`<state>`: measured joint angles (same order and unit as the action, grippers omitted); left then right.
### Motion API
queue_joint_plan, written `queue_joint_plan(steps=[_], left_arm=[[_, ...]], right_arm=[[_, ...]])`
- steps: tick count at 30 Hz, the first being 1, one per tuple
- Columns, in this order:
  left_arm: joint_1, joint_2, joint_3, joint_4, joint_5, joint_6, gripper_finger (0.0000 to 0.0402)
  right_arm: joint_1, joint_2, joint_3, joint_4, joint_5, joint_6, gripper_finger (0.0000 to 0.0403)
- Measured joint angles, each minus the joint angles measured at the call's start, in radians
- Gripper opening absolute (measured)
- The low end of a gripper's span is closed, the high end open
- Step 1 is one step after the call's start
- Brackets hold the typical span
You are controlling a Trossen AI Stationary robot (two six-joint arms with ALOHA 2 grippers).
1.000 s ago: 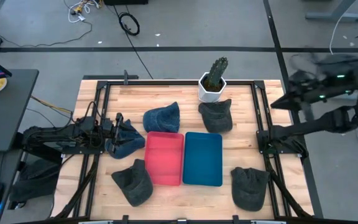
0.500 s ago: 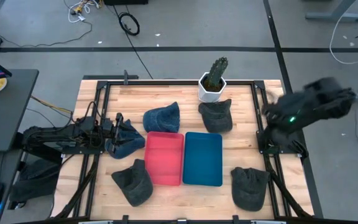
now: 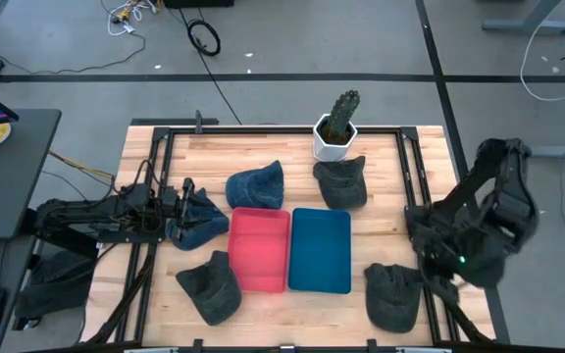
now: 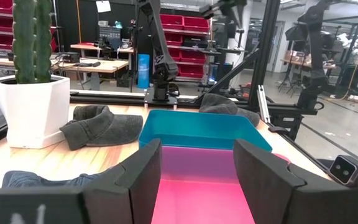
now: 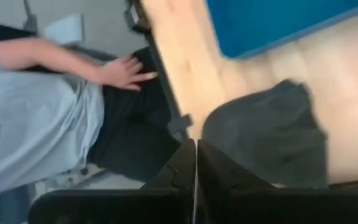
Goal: Pick & Place hat
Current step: Put the bottom right black cap in the blue bin
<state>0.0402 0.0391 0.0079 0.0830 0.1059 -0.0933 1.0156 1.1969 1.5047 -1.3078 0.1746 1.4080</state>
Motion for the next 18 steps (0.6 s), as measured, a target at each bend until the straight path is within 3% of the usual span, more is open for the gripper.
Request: queue_joint_plan(steps=[9, 18], left_arm=[[0.0, 0.0, 0.0, 0.0, 0.0, 0.0, 0.0204], [0.0, 0.0, 0.0, 0.0, 0.0, 0.0, 0.0204]], right_arm=[[0.13, 0.093, 0.0, -0.075, -0.015, 0.019, 0.0021], [0.163, 0.222, 0.0, -0.077, -0.01, 0.024, 0.0021]])
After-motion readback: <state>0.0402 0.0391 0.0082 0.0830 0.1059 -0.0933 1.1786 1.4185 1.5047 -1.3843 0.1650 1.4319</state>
